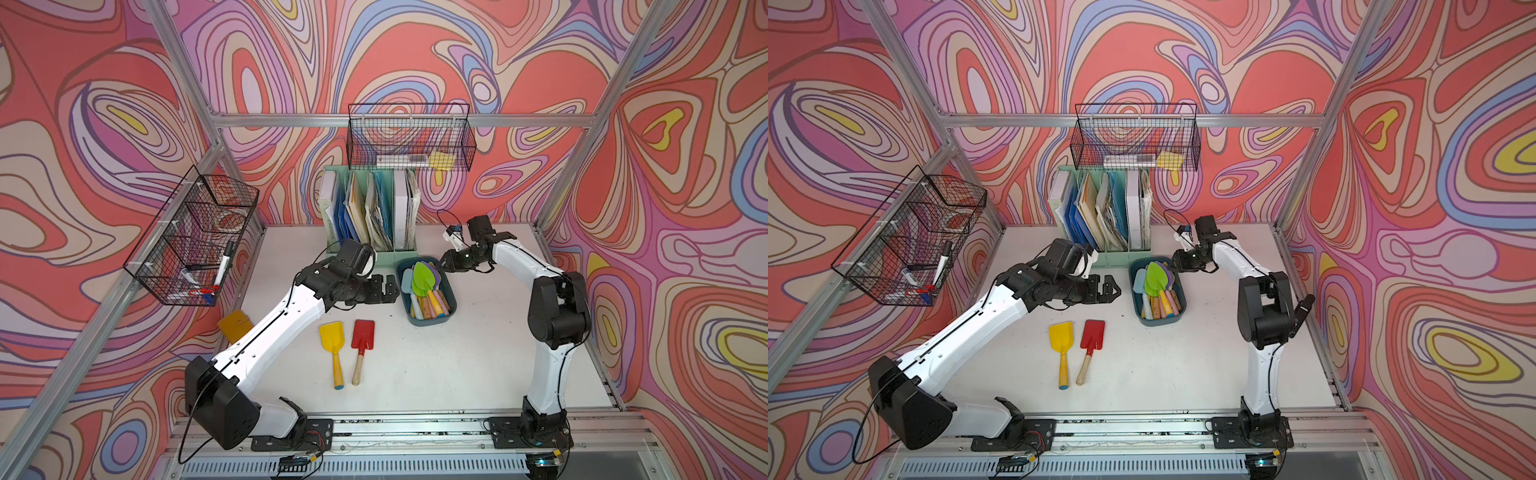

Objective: Put the shovel into the storage box
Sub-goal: Place the shovel in the storage box, then pick up the shovel from the center of the board.

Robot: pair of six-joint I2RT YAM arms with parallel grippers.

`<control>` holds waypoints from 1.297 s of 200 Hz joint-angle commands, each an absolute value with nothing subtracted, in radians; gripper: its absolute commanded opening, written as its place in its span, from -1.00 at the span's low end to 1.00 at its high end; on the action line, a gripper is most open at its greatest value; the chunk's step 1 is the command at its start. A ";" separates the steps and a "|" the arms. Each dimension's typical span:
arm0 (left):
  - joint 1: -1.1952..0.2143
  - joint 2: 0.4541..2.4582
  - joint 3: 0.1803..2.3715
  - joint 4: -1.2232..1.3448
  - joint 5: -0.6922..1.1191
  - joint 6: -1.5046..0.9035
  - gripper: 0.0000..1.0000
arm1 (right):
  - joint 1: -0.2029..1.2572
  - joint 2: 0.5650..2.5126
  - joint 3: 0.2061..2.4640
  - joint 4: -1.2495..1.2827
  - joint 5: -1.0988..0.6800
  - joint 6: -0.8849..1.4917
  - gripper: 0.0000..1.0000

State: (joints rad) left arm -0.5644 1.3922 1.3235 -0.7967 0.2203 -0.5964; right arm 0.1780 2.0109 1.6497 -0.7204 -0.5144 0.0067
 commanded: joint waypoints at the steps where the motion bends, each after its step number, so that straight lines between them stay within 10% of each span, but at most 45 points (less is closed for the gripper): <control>1: -0.571 1.367 1.288 -0.899 0.201 -0.635 0.98 | 0.178 1.934 1.641 -0.754 -0.465 0.031 -0.32; 185: -0.724 1.356 0.897 -0.982 0.152 -0.869 0.93 | 0.418 1.504 1.287 -0.689 -0.326 0.255 -0.40; 259: -0.728 1.469 0.885 -0.921 0.110 -0.844 0.57 | 0.446 1.468 1.182 -0.621 -0.319 0.329 -0.48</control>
